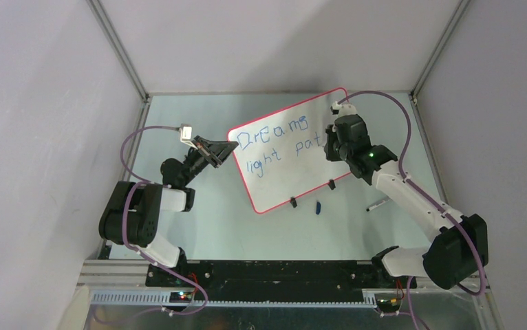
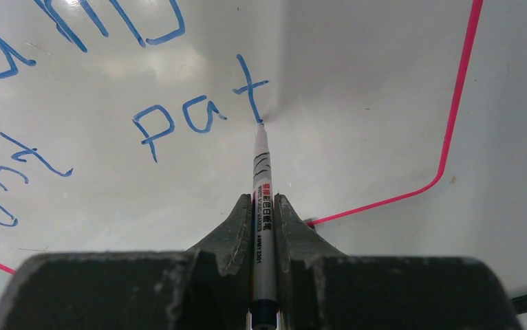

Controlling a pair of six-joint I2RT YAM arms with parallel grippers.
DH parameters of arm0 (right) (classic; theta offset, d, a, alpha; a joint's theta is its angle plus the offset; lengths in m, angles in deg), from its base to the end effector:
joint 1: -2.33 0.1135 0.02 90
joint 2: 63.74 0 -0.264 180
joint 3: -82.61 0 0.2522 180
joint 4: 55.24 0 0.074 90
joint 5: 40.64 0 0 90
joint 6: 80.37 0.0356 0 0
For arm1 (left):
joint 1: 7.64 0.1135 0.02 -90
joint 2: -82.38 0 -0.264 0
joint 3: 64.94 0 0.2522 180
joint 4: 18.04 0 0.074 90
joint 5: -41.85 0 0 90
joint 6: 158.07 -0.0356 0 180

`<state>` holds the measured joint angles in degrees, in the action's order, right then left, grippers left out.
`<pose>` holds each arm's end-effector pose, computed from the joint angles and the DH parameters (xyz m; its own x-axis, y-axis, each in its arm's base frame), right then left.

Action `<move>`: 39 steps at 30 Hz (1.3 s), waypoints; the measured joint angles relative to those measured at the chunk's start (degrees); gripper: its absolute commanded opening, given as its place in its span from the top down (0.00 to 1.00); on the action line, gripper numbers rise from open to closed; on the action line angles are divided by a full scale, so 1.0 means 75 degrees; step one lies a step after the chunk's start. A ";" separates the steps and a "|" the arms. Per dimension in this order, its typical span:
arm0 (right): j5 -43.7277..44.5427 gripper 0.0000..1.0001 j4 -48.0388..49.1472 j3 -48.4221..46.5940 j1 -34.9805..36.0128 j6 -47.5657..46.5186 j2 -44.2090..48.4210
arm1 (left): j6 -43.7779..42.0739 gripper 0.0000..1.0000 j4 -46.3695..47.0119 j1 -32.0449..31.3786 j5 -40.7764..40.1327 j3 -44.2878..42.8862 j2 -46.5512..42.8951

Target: Write a sentence on the whiteboard

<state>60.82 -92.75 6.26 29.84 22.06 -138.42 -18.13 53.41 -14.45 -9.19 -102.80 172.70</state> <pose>0.2610 0.1280 0.3117 -0.5738 -0.0610 -0.8167 -0.1908 0.9797 0.0609 0.2667 -0.0544 0.2106 -0.3145 -0.5618 -0.7652 0.6866 0.4220 -0.5920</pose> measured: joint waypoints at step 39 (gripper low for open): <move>0.0411 1.00 0.0224 0.0000 0.0000 0.0114 -0.0152 | 0.0000 1.00 0.0003 0.0000 0.0000 0.0000 0.0000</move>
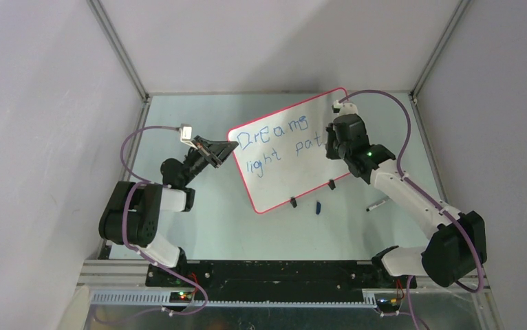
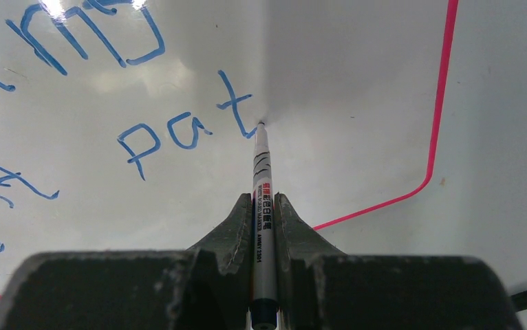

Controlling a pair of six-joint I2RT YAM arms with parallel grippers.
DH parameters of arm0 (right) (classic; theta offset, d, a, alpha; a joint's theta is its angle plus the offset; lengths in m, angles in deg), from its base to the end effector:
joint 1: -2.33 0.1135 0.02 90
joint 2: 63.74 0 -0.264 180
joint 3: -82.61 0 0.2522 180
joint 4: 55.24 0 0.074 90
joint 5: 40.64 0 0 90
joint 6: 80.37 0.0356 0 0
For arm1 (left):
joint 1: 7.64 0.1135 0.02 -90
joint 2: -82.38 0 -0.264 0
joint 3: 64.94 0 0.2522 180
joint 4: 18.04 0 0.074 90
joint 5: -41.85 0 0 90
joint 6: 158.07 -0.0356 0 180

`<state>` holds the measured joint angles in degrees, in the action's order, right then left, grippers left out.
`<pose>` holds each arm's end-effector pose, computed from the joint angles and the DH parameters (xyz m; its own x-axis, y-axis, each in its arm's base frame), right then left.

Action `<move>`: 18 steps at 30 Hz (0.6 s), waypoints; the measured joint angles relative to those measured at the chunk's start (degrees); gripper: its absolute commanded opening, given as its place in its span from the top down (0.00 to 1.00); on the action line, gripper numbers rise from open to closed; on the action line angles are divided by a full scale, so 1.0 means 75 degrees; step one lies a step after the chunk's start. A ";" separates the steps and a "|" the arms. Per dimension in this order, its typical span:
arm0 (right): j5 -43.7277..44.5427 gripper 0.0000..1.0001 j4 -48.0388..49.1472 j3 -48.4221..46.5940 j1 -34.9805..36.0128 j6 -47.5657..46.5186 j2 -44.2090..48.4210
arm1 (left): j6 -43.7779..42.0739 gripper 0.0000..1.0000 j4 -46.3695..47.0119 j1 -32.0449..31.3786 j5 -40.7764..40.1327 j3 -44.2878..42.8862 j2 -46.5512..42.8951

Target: Write a sentence on the whiteboard

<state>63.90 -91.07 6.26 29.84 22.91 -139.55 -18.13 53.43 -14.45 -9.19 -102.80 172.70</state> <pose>0.2667 0.1288 0.3092 -0.5596 -0.0408 -0.8277 -0.1406 0.9890 0.0463 0.2667 -0.0544 0.2106 -0.3142 -0.5618 -0.7652 0.6868 0.4220 -0.5918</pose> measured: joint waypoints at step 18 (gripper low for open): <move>-0.0061 1.00 0.0187 -0.0239 -0.0242 -0.0006 0.0402 | 0.0000 1.00 0.0000 0.0000 0.0000 0.0000 0.0000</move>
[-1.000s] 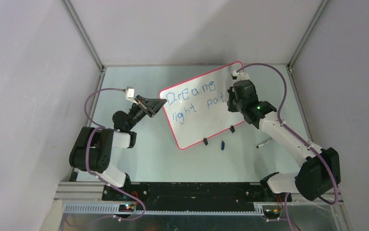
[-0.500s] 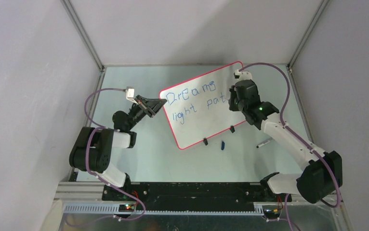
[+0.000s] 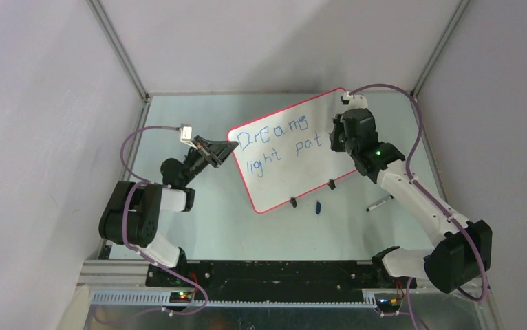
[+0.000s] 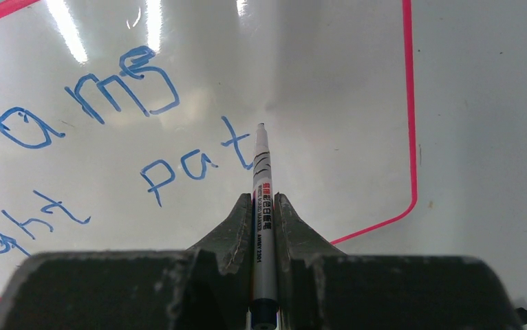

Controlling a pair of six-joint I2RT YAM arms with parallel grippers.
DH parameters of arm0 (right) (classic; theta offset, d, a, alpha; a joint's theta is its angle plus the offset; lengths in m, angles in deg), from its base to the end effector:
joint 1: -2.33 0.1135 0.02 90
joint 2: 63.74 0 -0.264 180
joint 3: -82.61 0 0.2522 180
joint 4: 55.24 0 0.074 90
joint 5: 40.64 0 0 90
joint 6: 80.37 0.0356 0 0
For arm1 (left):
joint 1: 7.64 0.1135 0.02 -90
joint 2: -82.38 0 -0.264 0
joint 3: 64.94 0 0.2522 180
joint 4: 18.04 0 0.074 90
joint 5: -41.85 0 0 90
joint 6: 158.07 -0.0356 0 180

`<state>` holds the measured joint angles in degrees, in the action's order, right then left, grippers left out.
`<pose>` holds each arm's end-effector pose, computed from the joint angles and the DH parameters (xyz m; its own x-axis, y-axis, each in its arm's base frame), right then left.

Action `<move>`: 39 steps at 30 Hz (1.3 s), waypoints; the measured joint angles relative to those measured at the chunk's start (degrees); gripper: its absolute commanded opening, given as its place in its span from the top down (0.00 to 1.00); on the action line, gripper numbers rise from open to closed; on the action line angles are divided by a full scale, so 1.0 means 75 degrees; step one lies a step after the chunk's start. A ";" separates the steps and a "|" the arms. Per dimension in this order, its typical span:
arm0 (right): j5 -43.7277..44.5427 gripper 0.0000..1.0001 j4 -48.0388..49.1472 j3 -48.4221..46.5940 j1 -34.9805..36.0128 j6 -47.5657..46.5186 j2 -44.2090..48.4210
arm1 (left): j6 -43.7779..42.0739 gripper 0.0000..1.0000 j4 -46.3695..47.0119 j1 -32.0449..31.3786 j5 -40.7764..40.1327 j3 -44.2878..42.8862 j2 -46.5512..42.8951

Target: Write a sentence on the whiteboard

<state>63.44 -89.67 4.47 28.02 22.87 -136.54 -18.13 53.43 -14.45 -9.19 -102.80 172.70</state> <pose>0.2632 0.1170 0.3364 -0.4789 0.0161 -0.8777 -0.1225 0.9888 0.0850 0.2667 -0.0544 0.2106 -0.3142 -0.5618 -0.7652 0.6868 0.4220 -0.5918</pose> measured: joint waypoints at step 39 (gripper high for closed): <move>-0.0023 1.00 -0.0105 -0.0376 -0.0146 0.0012 -0.0723 | 0.0000 1.00 0.0000 -0.0006 0.0000 0.0000 0.0000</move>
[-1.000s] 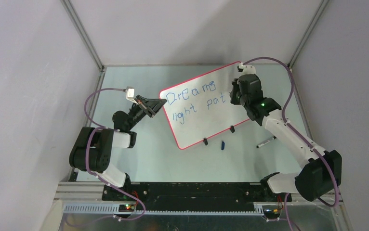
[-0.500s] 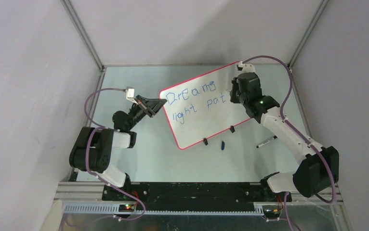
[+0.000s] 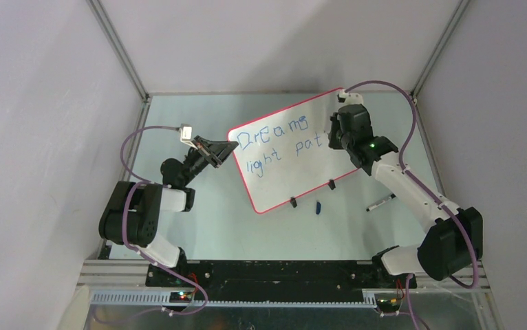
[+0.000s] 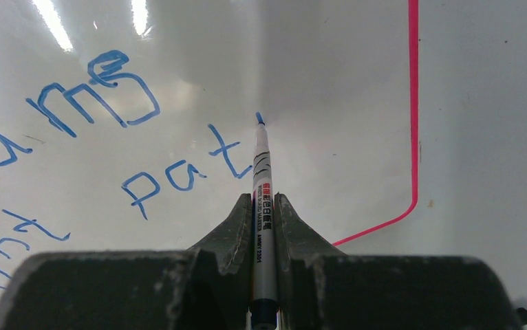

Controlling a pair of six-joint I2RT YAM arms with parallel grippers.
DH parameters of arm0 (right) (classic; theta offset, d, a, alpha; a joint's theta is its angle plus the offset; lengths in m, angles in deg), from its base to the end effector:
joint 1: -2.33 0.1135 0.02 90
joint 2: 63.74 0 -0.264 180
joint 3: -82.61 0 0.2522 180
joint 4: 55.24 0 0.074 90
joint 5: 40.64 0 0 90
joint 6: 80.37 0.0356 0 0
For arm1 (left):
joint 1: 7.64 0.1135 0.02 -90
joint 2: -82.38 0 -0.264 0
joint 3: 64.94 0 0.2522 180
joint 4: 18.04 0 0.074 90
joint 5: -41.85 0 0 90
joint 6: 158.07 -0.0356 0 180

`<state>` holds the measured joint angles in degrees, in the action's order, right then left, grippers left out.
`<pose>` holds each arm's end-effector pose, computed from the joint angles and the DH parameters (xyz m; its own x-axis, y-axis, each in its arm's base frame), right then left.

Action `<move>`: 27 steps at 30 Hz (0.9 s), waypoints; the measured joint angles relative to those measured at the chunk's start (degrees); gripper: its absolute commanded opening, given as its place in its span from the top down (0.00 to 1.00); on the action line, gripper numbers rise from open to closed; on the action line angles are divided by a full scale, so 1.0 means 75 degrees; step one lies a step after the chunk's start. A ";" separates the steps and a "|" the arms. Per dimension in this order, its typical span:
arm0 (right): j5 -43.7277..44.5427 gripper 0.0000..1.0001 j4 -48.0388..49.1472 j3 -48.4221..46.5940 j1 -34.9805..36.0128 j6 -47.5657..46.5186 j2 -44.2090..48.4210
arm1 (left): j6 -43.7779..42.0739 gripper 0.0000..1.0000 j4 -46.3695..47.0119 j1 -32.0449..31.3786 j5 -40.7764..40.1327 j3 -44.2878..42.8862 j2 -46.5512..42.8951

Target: Write a sentence on the whiteboard

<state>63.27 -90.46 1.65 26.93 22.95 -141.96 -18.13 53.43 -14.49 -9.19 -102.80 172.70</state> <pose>0.2851 0.1211 0.3257 -0.5257 0.0053 -0.8506 -0.1013 0.9925 0.0687 0.2667 -0.0546 0.2106 -0.3146 -0.5616 -0.7652 0.6871 0.4215 -0.5918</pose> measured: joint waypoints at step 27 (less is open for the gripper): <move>-0.0242 1.00 0.0163 0.1145 -0.0105 0.0163 0.0629 | -0.0003 1.00 0.0000 0.0000 0.0000 0.0000 0.0000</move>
<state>61.46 -89.23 10.24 26.14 24.18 -137.24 -18.16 53.43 -14.49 -9.19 -102.80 172.70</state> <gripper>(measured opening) 0.149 0.088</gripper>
